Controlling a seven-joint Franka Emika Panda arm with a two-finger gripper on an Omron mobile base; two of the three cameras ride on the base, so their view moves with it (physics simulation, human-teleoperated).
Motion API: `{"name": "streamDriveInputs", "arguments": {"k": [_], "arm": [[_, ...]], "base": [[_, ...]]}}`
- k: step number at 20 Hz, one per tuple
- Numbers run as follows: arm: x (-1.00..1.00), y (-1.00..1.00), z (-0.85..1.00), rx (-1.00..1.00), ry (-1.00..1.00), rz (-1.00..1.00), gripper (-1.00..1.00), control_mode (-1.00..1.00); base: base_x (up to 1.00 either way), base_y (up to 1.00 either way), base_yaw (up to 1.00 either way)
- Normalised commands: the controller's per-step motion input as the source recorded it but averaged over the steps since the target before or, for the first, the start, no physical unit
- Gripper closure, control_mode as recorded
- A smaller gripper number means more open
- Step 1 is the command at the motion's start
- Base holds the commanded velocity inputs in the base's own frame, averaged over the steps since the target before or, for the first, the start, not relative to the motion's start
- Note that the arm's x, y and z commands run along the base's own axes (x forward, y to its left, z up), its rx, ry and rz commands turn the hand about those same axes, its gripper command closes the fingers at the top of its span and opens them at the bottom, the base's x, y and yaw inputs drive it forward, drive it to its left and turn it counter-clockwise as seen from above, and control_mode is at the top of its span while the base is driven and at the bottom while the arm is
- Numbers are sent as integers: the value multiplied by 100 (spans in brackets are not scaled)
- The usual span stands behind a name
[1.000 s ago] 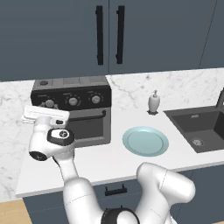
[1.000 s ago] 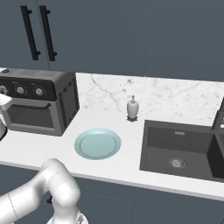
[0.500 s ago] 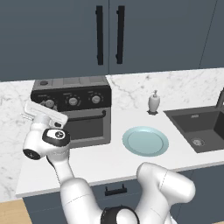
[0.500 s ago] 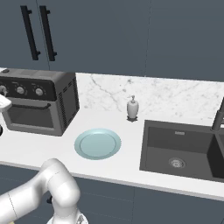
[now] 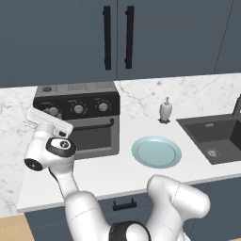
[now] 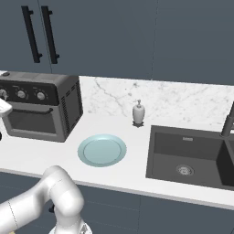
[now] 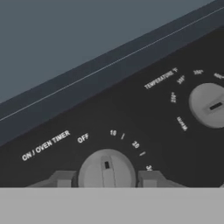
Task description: Pick up the kebab skewer and baguette bread, and place them inside the toaster oven. Close the toaster oven door and start by setting the timer.
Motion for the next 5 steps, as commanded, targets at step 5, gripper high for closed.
{"name": "streamDriveInputs", "arguments": {"k": [5], "arm": [[0,0,0,42,-9,-7,100,-100]], "base": [[0,0,0]]}}
